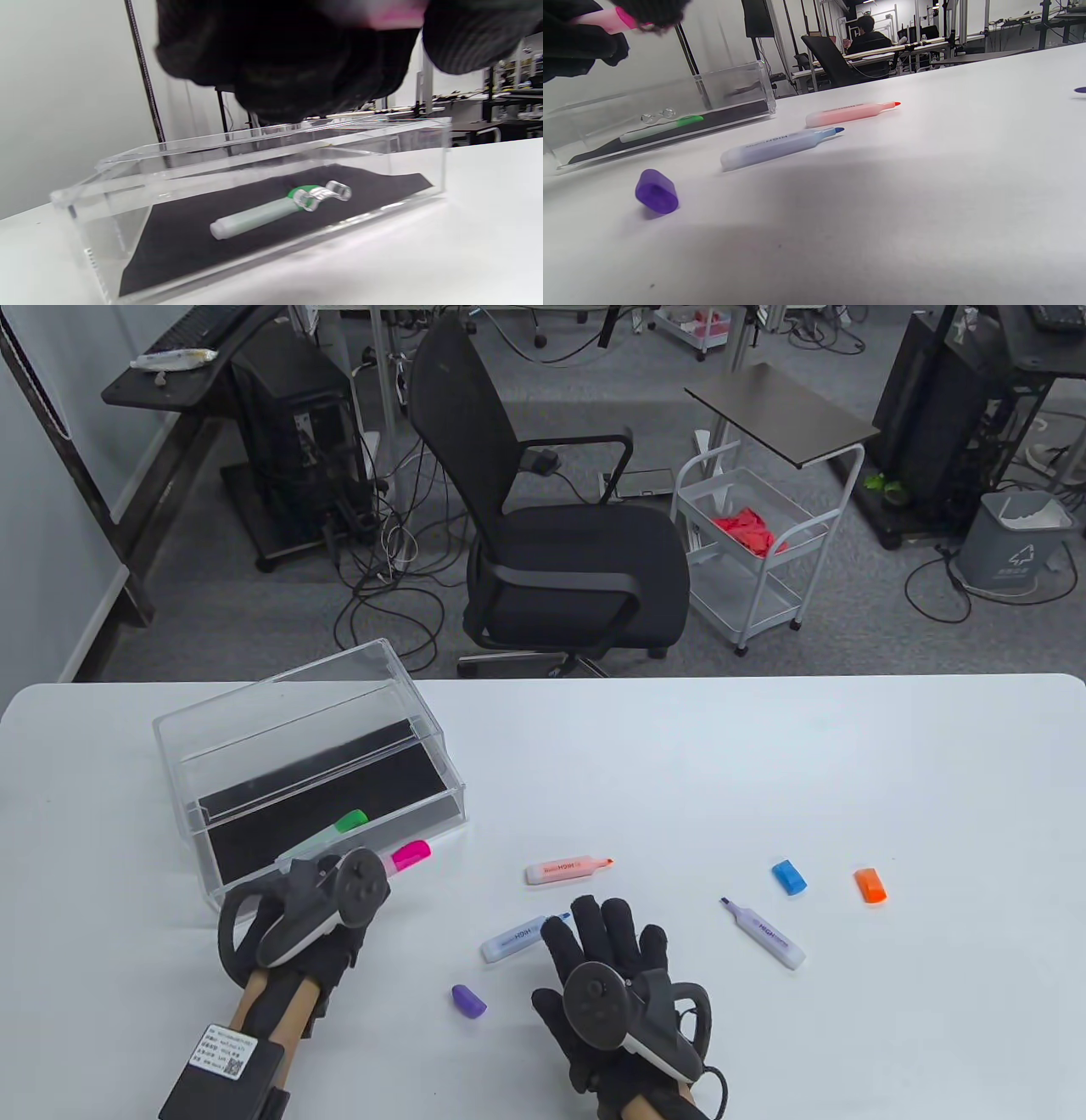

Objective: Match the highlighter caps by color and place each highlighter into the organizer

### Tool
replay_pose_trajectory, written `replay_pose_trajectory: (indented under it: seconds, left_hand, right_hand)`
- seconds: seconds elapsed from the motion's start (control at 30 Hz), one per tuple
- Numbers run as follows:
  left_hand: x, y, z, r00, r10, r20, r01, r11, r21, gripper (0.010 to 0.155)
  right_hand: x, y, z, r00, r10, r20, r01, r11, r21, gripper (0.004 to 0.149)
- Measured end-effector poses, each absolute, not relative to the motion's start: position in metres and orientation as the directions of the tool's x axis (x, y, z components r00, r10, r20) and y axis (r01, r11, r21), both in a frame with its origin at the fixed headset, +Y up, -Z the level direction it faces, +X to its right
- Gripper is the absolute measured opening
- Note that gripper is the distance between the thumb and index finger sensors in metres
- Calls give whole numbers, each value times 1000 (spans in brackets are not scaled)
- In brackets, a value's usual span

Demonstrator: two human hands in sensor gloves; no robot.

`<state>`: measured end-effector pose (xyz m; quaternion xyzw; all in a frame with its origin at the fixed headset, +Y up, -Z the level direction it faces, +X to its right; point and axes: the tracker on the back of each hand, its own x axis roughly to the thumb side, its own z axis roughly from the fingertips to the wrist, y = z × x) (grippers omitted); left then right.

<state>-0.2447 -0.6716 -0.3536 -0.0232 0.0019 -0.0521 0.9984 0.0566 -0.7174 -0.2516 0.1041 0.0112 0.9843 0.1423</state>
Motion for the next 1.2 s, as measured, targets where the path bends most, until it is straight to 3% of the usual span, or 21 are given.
replay_pose_trajectory:
  seconds: [0.33, 0.63, 0.83, 1.2]
  left_hand:
    - [-290, -677, -417, 961, -226, -161, 203, 968, -146, 63]
    - [-305, -690, -430, 972, -167, -168, 141, 977, -158, 78]
    - [-292, -677, -408, 987, -141, -81, 132, 985, -108, 83]
    - [-242, -661, -325, 995, -39, 91, 47, 995, -90, 89]
  right_hand:
    - [64, -722, -255, -945, 291, 152, -283, -957, 72, 72]
    - [64, -726, -260, -945, 297, 137, -286, -954, 93, 72]
    - [65, -727, -261, -944, 301, 133, -290, -952, 93, 72]
    - [72, -731, -264, -942, 316, 113, -305, -947, 102, 72]
